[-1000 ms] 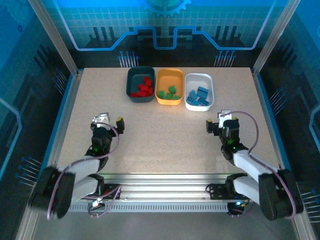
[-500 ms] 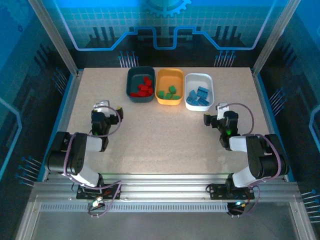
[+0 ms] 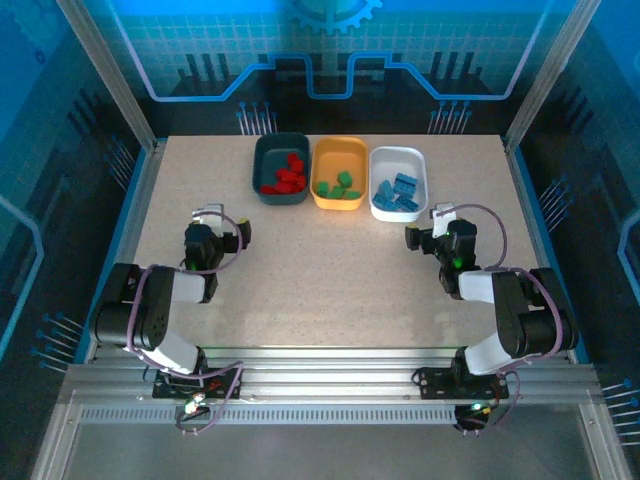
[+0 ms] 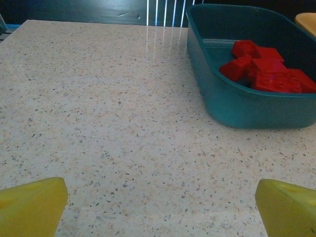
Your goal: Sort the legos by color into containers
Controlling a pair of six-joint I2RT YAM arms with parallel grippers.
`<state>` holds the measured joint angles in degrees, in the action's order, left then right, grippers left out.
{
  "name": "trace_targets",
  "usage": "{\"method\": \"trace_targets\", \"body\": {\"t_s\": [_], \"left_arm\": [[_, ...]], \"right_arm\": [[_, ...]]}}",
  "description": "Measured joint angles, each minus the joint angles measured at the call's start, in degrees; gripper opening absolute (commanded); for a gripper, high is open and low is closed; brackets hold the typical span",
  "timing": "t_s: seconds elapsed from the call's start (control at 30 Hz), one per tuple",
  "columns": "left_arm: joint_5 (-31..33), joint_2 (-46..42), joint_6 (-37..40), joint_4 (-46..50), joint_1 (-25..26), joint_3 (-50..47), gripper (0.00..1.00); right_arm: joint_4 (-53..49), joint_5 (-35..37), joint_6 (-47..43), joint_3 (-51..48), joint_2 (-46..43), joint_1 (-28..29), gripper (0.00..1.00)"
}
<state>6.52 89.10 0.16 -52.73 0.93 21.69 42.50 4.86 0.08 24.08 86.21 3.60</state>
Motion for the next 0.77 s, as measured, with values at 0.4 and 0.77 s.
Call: {"method": "trace_targets", "body": {"t_s": [0.4,0.77], "left_arm": [[0.0,0.0,0.0,0.0,0.0,0.0,0.99],[-2.6,0.0,-0.2,1.3,-0.9,0.0,0.99]], "right_arm": [[0.0,0.0,-0.2,0.0,0.0,0.0,1.0],[0.0,0.0,-0.2,0.0,0.0,0.0,1.0]]}}
